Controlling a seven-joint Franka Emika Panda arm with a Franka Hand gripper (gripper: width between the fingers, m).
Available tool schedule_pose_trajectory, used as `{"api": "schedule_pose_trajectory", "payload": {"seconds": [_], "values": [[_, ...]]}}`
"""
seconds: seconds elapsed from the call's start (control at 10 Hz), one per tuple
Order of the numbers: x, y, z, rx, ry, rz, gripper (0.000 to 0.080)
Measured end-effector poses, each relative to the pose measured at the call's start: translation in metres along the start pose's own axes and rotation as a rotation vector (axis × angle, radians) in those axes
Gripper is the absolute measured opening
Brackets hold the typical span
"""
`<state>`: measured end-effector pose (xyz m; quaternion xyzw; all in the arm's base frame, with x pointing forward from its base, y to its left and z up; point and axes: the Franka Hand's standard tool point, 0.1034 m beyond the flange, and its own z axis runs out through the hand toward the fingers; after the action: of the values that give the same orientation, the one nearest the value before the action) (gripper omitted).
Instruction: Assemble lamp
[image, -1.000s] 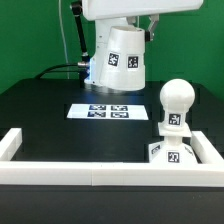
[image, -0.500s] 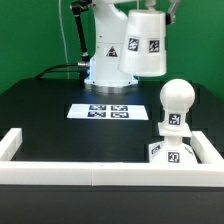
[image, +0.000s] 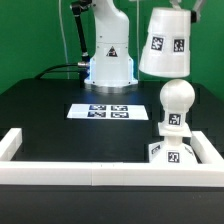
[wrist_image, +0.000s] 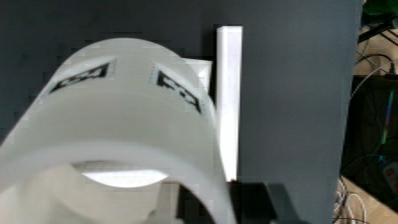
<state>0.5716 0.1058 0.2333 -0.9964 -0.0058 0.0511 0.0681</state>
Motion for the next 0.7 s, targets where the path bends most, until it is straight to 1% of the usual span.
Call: {"api": "schedule_pose_trajectory", "payload": {"seconds": [0.2,0.3,0.4,0.7], "values": [[0.003,-0.010,0.021,-0.008,-0.006,0.010,0.0044],[0.006,-0.012,0.029,-0.012,-0.001,0.007,0.0044],[0.009,-0.012,0.039,-0.016,0.002,0.004,0.0044],[0.014,-0.013,0.059,-0.022,0.015,0.001,0.0044]]}}
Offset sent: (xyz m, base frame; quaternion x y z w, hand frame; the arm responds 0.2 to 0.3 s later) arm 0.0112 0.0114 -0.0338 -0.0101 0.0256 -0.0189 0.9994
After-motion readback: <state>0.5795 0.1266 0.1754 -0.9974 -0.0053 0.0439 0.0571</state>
